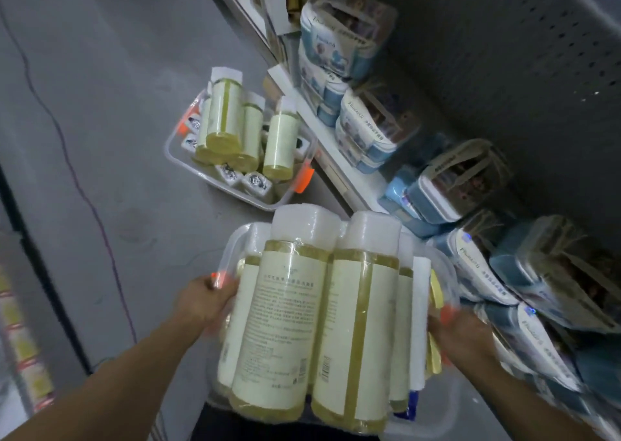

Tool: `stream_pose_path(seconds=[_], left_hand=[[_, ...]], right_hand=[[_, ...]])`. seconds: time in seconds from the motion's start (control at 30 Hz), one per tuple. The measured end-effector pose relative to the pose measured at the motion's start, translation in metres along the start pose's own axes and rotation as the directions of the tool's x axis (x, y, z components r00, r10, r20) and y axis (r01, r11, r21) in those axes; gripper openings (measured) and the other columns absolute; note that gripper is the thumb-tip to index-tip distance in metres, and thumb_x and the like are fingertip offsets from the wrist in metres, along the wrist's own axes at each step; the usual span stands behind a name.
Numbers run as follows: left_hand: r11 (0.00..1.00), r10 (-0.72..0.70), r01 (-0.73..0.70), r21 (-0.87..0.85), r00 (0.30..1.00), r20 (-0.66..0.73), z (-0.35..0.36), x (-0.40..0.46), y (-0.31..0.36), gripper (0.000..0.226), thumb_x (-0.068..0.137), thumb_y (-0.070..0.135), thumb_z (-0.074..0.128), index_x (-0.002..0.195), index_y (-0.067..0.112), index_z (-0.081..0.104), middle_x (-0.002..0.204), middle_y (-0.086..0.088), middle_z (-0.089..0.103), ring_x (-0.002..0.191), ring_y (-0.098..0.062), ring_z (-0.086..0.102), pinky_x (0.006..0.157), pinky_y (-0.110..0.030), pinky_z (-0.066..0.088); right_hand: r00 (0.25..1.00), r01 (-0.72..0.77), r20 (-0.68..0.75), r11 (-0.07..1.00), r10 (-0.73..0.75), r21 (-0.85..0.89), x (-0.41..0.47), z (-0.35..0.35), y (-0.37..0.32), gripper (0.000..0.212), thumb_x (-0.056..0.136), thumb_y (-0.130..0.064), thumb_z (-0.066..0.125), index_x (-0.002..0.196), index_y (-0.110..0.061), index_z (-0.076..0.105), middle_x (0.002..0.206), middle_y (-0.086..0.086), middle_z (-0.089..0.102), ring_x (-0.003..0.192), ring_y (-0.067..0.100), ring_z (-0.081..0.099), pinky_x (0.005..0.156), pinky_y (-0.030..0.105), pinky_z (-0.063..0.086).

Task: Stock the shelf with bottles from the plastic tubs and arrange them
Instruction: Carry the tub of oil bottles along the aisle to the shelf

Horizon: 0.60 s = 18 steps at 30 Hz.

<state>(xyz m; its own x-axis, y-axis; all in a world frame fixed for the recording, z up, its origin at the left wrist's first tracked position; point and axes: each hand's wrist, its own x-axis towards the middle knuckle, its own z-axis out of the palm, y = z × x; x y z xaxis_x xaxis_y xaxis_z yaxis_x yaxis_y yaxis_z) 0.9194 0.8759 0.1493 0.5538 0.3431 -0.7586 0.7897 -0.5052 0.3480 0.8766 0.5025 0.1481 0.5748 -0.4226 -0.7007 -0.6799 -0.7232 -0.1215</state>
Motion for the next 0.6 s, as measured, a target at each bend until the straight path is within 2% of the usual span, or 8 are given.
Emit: stream_pose_path(seconds=[0.07,0.13,0.2,0.27,0.33,0.37,0.47,0.6], left_hand=[[0.999,0.045,-0.046,0.02,0.999,0.021,0.004,0.02,0.01,0.037,0.087,0.045,0.063,0.073,0.011,0.063,0.064,-0.007,0.063,0.056,-0.02,0.057,0.051,-0.024,0.043],[0.995,0.07,-0.073,0.063,0.997,0.038,0.008,0.039,0.022,0.035,0.088,0.043,0.063,0.073,0.011,0.062,0.061,-0.003,0.06,0.054,-0.015,0.053,0.05,-0.024,0.04],[0.989,0.097,-0.104,0.102,0.993,0.07,0.014,0.063,0.032,0.035,0.087,0.044,0.063,0.078,0.01,0.063,0.062,-0.002,0.06,0.054,-0.014,0.053,0.049,-0.023,0.037],[0.979,0.1,-0.116,0.167,0.99,0.099,0.019,0.085,0.041,0.038,0.086,0.049,0.063,0.079,0.011,0.063,0.065,-0.001,0.061,0.058,-0.016,0.055,0.053,-0.025,0.04],[0.963,0.114,-0.142,0.23,0.985,0.129,0.026,0.108,0.05,0.045,0.08,0.058,0.066,0.074,0.014,0.06,0.067,-0.003,0.062,0.062,-0.021,0.058,0.061,-0.029,0.045],[0.953,0.125,-0.159,0.256,0.982,0.143,0.03,0.119,0.055,0.046,0.077,0.06,0.067,0.074,0.014,0.059,0.069,-0.004,0.062,0.064,-0.023,0.059,0.065,-0.031,0.047],[0.914,0.168,-0.223,0.339,0.968,0.186,0.044,0.146,0.07,0.043,0.084,0.057,0.061,0.076,0.014,0.059,0.071,-0.006,0.064,0.068,-0.027,0.061,0.07,-0.033,0.05],[0.874,0.215,-0.294,0.387,0.948,0.233,0.064,0.175,0.086,0.049,0.086,0.057,0.056,0.08,0.009,0.064,0.072,-0.012,0.067,0.07,-0.03,0.064,0.068,-0.034,0.049]], right_hand=[[1.0,-0.026,0.008,1.0,0.026,0.003,0.008,0.01,0.002,0.033,0.093,-0.042,0.052,0.08,-0.012,0.056,0.089,0.006,0.06,0.086,0.027,0.06,0.071,0.029,0.042],[0.998,-0.065,-0.006,0.996,0.066,0.053,0.015,0.021,0.003,0.033,0.092,-0.038,0.054,0.072,-0.012,0.056,0.075,0.004,0.059,0.073,0.023,0.055,0.061,0.027,0.041],[0.993,-0.115,-0.026,0.989,0.118,0.092,0.022,0.032,0.003,0.034,0.091,-0.037,0.058,0.065,-0.015,0.052,0.064,0.0,0.052,0.068,0.023,0.054,0.054,0.026,0.038],[0.984,-0.172,-0.021,0.974,0.177,0.15,0.029,0.044,0.003,0.025,0.09,-0.027,0.059,0.07,-0.013,0.055,0.07,0.006,0.057,0.077,0.031,0.06,0.063,0.032,0.045],[0.977,-0.202,-0.035,0.961,0.212,0.189,0.036,0.057,0.006,0.016,0.089,-0.021,0.059,0.085,-0.006,0.063,0.083,0.014,0.063,0.086,0.035,0.062,0.073,0.036,0.047],[0.972,-0.22,-0.035,0.953,0.232,0.207,0.04,0.065,0.008,0.018,0.089,-0.021,0.059,0.087,-0.004,0.064,0.082,0.014,0.063,0.083,0.034,0.062,0.07,0.035,0.047],[0.942,-0.315,-0.023,0.904,0.336,0.288,0.048,0.086,0.012,0.03,0.087,-0.034,0.063,0.075,-0.007,0.06,0.068,0.005,0.057,0.063,0.021,0.055,0.055,0.027,0.039],[0.908,-0.369,-0.038,0.84,0.417,0.398,0.062,0.108,0.017,0.036,0.085,-0.04,0.065,0.074,-0.006,0.061,0.073,0.011,0.062,0.07,0.026,0.057,0.061,0.028,0.039]])
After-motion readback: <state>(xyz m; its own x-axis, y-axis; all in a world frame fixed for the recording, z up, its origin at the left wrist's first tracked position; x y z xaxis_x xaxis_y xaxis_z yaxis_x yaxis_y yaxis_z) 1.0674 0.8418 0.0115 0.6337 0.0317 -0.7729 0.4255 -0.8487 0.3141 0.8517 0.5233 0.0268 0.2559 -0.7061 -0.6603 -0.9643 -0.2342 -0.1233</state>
